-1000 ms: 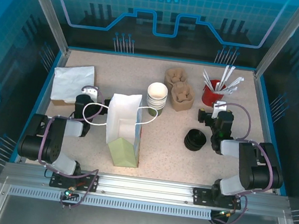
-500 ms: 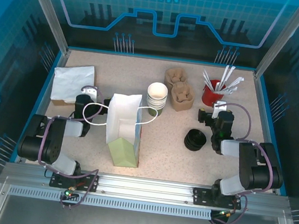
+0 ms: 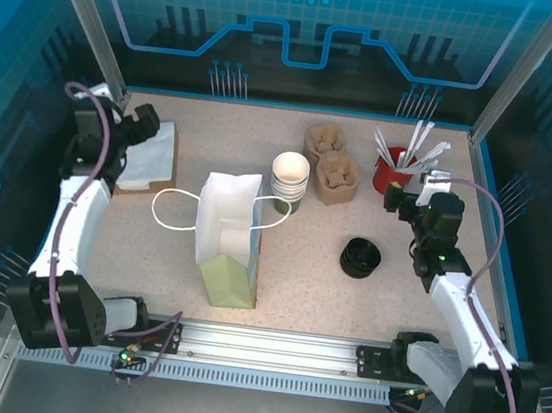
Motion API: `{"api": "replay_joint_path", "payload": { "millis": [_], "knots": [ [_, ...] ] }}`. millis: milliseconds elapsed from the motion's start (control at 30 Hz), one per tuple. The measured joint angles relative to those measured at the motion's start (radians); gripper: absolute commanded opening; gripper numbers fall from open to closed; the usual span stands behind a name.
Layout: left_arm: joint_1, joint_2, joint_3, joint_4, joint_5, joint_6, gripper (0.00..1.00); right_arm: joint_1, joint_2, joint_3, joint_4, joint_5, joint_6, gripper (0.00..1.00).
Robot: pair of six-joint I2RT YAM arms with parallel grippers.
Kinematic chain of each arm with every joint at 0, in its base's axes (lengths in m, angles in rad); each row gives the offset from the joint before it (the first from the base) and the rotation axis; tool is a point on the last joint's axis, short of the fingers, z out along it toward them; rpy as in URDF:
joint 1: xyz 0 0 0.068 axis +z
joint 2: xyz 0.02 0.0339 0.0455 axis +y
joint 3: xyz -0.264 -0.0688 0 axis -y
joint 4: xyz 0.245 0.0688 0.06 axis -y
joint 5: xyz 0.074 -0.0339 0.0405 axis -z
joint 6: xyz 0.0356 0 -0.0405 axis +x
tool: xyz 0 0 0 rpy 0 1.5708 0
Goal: Pack the takeout coffee
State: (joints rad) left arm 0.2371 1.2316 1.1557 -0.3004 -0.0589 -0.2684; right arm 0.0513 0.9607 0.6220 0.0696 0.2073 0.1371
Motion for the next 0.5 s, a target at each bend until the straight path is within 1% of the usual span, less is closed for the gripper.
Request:
{"api": "replay_joint_path", "payload": {
  "millis": [67, 133, 200, 233, 367, 500],
  "knots": [
    [-0.007, 0.007, 0.116, -0.155, 0.080, 0.000, 0.95, 0.000, -0.045, 0.054, -0.134, -0.015, 0.038, 1.00],
    [-0.032, 0.011, 0.213, -0.303, 0.136, 0.001, 0.93, 0.000, -0.078, 0.106, -0.257, -0.030, 0.077, 1.00],
    [-0.083, 0.011, 0.294, -0.435, 0.170, 0.002, 0.92, 0.000, -0.103, 0.151, -0.360, -0.042, 0.112, 1.00],
    [-0.123, 0.010, 0.332, -0.502, 0.186, 0.005, 0.91, 0.000, -0.116, 0.173, -0.414, -0.048, 0.131, 1.00],
    [-0.274, -0.014, 0.393, -0.695, 0.230, 0.001, 0.86, 0.002, -0.150, 0.207, -0.550, -0.059, 0.172, 1.00],
    [-0.376, -0.031, 0.405, -0.837, 0.220, -0.010, 0.86, 0.006, -0.156, 0.208, -0.632, -0.058, 0.189, 1.00]
  ]
}}
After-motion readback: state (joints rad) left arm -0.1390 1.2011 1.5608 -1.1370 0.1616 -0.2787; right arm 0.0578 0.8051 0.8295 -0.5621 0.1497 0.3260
